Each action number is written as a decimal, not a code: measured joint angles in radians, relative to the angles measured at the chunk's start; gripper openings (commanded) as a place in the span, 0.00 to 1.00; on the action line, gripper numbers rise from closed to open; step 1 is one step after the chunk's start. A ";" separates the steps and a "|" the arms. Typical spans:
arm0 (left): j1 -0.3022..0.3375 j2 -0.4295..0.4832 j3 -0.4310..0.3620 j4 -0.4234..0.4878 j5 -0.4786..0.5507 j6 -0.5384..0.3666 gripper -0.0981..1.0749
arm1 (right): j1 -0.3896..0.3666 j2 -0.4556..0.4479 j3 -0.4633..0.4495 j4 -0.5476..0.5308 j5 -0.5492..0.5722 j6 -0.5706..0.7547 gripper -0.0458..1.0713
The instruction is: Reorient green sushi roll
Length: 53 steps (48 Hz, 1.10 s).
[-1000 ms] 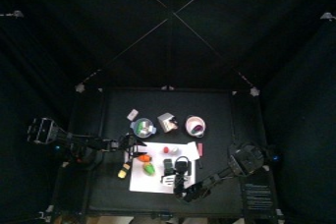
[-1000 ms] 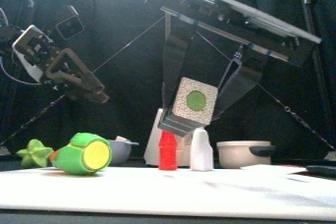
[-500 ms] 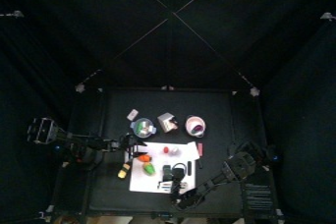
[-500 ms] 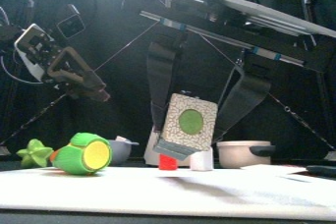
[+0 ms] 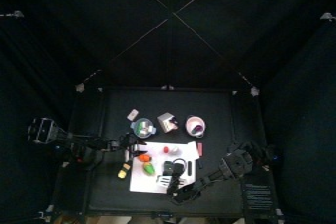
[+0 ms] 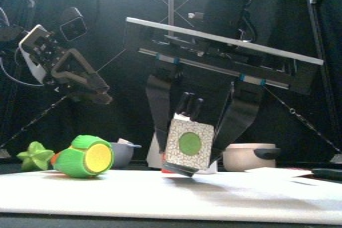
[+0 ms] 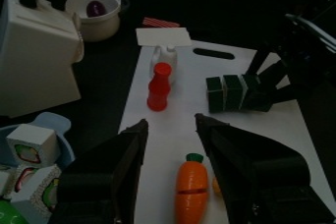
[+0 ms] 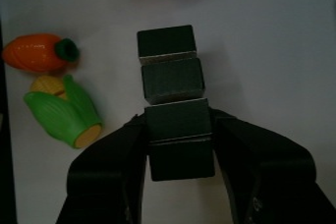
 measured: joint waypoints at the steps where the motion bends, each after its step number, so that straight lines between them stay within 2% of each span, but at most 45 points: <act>1: 0.000 0.000 0.000 -0.002 0.000 -0.002 0.78 | -0.002 0.002 0.000 0.000 0.000 0.000 0.61; 37: -0.017 0.000 -0.002 -0.002 0.000 -0.002 0.78 | -0.002 0.006 -0.006 -0.003 -0.028 0.000 0.85; 53: -0.023 0.000 -0.003 -0.006 0.000 -0.002 0.78 | 0.002 0.005 0.002 0.000 -0.032 -0.017 0.86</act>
